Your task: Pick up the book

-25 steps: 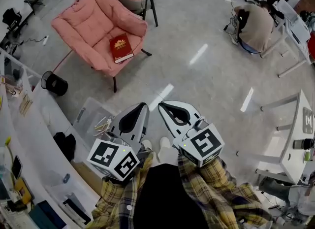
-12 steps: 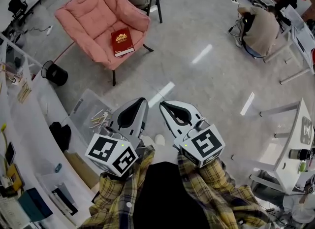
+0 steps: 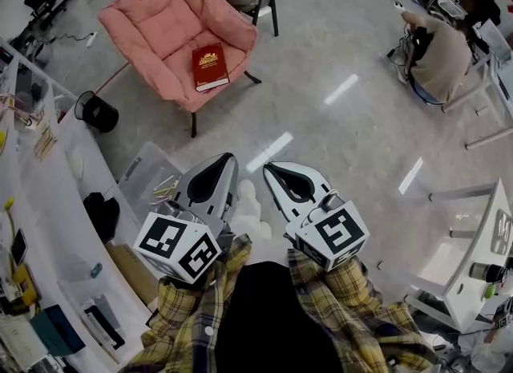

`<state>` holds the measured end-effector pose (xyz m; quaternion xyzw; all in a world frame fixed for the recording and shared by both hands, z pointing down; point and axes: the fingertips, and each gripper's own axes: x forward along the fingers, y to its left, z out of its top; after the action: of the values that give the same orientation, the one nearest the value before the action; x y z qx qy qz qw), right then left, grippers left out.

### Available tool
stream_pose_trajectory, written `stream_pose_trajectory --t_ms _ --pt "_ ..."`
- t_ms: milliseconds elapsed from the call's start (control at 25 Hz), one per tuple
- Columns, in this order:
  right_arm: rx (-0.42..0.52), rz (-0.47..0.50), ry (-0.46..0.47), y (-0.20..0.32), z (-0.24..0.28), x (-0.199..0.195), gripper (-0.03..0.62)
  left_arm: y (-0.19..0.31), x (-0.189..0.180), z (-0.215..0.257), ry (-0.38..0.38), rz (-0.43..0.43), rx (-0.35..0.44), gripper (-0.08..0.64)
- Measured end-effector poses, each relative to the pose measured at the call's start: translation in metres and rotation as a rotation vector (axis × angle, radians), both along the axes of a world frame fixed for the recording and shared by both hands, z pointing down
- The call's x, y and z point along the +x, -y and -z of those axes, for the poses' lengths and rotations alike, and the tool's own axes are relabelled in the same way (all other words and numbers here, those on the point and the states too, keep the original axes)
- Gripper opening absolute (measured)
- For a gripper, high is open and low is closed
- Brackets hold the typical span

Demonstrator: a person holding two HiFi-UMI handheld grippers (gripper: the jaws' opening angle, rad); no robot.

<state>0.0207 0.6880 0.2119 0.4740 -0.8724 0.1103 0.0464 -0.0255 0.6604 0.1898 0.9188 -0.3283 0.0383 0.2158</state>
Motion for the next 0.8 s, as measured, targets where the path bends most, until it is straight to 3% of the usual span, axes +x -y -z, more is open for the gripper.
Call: stream_pose_trajectory --t_ms 400,800 --pt "-0.022 0.001 -0.011 0.103 -0.009 0.008 0.014 0.108 0.017 -0.008 -0.020 -0.013 -0.007 0.005" --pt "-0.040 0.018 -0.029 0.223 -0.009 -0.002 0.014 0.226 0.004 -0.010 -0.017 0.001 -0.005 0.005"
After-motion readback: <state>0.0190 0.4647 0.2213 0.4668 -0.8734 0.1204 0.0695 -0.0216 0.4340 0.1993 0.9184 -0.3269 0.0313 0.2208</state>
